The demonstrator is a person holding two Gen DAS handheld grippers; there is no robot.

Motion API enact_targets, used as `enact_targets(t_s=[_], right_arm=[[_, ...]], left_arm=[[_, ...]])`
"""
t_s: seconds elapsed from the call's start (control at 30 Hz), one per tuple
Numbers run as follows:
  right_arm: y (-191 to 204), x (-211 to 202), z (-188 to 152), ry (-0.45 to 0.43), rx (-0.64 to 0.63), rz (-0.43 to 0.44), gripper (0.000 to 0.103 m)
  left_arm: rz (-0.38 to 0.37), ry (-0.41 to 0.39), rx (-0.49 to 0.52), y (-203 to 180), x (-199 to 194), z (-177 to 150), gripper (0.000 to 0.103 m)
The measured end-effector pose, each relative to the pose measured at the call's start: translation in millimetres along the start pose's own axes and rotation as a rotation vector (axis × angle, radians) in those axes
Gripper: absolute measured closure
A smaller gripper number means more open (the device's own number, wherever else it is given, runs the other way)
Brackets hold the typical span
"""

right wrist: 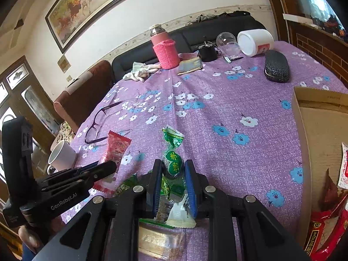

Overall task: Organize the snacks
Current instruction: 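Lift the pink candy stick and green candy off the table in both grippers, then carry both candies in the grippers over the cardboard tray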

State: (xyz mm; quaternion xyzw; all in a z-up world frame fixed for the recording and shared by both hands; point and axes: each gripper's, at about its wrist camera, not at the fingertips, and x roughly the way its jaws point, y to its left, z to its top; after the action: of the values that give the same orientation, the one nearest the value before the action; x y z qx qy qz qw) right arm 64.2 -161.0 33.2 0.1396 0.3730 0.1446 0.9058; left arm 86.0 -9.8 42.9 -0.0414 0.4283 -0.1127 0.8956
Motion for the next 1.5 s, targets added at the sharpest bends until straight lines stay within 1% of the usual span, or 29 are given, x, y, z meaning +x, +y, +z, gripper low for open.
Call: enact_targets(t_s=[0.3, 0.5, 0.73, 0.97, 1.07, 1.17, 1.33, 1.5], right_arm=[[-12.7, -4.3, 3.3, -0.019, 0.051, -0.011, 0.080], [-15.3, -7.7, 4.7, -0.030, 0.069, -0.009, 0.080], [-20.3, -9.2, 6.0, -0.037, 0.104, -0.005, 0.080], [-26.3, -13.7, 9.2, -0.074, 0.110, -0.050, 0.080], [-35.6, -17.2, 11.9, -0.091, 0.132, -0.076, 0.080], [-45.4, -28.0, 11.3, -0.100, 0.176, -0.076, 0.081], [-61.2, -66.2, 0.9, -0.153, 0.234, -0.062, 0.081], [-90.8, -102.0, -13.3, -0.200, 0.284, -0.092, 0.081]], left_arm=[[-0.012, -0.023, 0.024, -9.8, -6.9, -2.9, 0.086], [-0.045, -0.024, 0.025, -12.6, -9.5, -3.1, 0.086], [-0.062, -0.022, 0.030, -18.1, -11.3, -5.1, 0.086], [-0.069, -0.054, 0.066, -28.7, -18.2, -7.7, 0.086], [-0.094, -0.057, 0.067, -30.8, -19.7, -6.8, 0.086], [-0.114, -0.054, 0.073, -32.2, -18.6, -6.6, 0.086], [-0.149, -0.028, 0.045, -29.4, -13.5, -6.6, 0.086], [-0.176, -0.026, 0.039, -33.1, -17.0, -5.5, 0.086]])
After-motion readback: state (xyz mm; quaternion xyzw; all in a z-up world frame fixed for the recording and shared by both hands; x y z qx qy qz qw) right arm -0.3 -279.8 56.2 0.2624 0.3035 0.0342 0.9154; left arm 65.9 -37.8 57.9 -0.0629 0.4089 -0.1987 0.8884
